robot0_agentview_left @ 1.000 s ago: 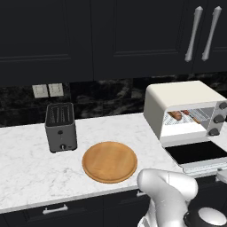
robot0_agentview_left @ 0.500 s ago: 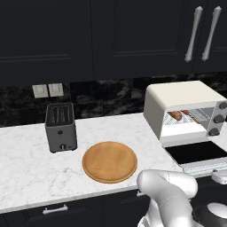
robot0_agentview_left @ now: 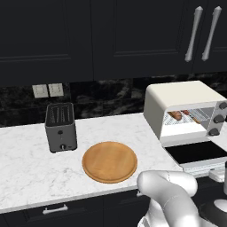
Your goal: Pick up the kebab skewer and baguette bread, and place them inside the toaster oven. Close the toaster oven door and start by setting the timer.
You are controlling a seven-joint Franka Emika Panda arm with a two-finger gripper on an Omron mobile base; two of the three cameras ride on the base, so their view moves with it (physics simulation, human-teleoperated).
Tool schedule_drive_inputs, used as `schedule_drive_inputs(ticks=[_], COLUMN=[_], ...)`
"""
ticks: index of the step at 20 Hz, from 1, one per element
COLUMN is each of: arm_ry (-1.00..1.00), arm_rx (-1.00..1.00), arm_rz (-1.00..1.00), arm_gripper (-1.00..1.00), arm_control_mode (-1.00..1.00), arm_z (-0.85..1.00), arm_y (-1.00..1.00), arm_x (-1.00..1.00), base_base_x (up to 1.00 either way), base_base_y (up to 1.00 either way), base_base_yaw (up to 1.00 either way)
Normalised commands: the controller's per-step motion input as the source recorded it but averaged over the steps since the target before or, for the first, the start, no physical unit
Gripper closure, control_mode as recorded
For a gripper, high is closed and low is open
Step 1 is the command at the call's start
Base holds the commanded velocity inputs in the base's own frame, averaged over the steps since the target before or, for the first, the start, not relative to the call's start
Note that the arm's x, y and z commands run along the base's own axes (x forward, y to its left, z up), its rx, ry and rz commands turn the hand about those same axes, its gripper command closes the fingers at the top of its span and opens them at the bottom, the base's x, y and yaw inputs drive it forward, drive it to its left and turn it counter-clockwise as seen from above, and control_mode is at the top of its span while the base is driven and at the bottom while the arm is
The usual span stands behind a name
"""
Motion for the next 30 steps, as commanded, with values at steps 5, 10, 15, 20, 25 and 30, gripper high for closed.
schedule_drive_inputs(ticks=[5,10,15,20,25,30], arm_ry=[0.0,-0.03,-0.07,-0.05,-0.03,0.0], arm_rx=[0.0,0.0,0.01,0.05,0.05,0.05], arm_rz=[0.0,0.0,0.0,0.0,0.0,0.0], arm_gripper=[-1.0,-1.0,-1.0,-1.0,-1.0,-1.0], arm_control_mode=[-1.0,-1.0,-1.0,-1.0,-1.0,-1.0], arm_z=[0.0,0.08,0.22,0.4,0.39,0.3], arm_y=[0.0,0.0,0.0,0.0,0.02,0.04], arm_x=[0.13,0.0,0.0,0.0,0.12,0.25], base_base_x=[0.0,0.0,0.0,0.0,0.0,0.0], base_base_y=[0.0,0.0,0.0,0.0,0.0,0.0], base_base_yaw=[0.0,0.0,0.0,0.0,0.0,0.0])
